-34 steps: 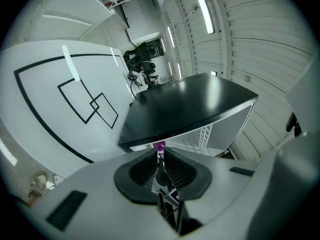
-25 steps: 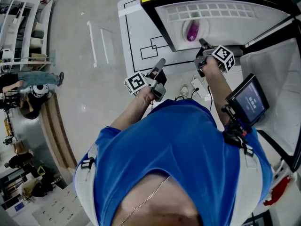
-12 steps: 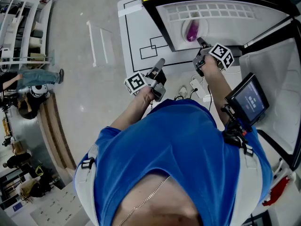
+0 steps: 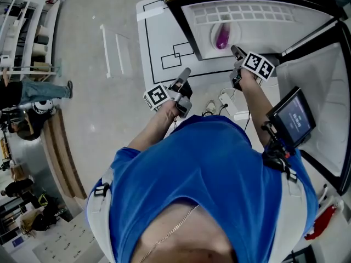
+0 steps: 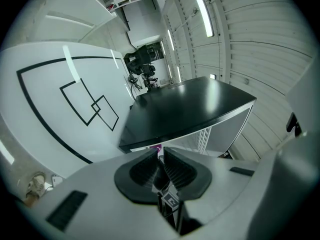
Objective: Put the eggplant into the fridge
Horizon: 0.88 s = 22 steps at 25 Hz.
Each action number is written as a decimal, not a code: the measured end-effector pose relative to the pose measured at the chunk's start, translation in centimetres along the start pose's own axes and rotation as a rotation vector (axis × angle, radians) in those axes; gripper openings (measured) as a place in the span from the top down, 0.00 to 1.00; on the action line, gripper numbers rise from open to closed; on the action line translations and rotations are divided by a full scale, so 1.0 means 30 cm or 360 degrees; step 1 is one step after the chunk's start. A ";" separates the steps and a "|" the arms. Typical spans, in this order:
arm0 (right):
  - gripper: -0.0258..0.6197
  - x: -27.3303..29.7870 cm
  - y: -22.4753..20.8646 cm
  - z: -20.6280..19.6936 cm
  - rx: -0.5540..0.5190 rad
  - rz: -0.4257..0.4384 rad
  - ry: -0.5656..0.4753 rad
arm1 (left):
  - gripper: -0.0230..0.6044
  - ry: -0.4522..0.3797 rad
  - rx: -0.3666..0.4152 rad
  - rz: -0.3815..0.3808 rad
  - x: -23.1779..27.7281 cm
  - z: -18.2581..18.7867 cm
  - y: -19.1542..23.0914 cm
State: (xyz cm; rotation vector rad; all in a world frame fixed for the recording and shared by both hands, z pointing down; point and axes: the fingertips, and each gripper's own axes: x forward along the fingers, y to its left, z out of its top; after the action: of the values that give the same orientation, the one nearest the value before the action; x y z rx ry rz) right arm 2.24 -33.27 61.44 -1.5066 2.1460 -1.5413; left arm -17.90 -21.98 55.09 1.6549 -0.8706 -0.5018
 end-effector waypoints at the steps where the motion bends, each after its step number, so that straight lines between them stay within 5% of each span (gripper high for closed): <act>1: 0.84 -0.006 -0.003 0.010 -0.0116 -0.0010 0.0005 | 0.92 -0.0005 -0.0008 -0.0021 0.003 0.001 -0.003; 9: 0.84 -0.028 0.046 -0.008 -0.1459 -0.0051 0.0278 | 0.92 -0.0023 0.0014 0.0016 -0.009 0.004 0.012; 13: 0.84 -0.008 0.061 -0.060 -0.1977 -0.0040 0.0444 | 0.92 -0.0046 0.0017 0.0009 -0.009 0.009 0.014; 17: 0.79 0.003 0.063 -0.097 -0.2364 -0.0051 0.0572 | 0.92 -0.0082 0.0016 0.0013 -0.028 0.018 0.010; 22: 0.79 0.036 0.076 -0.127 -0.2500 -0.0050 0.0602 | 0.92 -0.0133 0.0005 0.0030 -0.054 0.030 0.026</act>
State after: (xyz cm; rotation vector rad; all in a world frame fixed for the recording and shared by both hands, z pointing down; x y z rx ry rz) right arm -1.96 -31.57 61.99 -1.3587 3.8067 0.2748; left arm -19.79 -21.37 55.40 1.6365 -0.9478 -0.5602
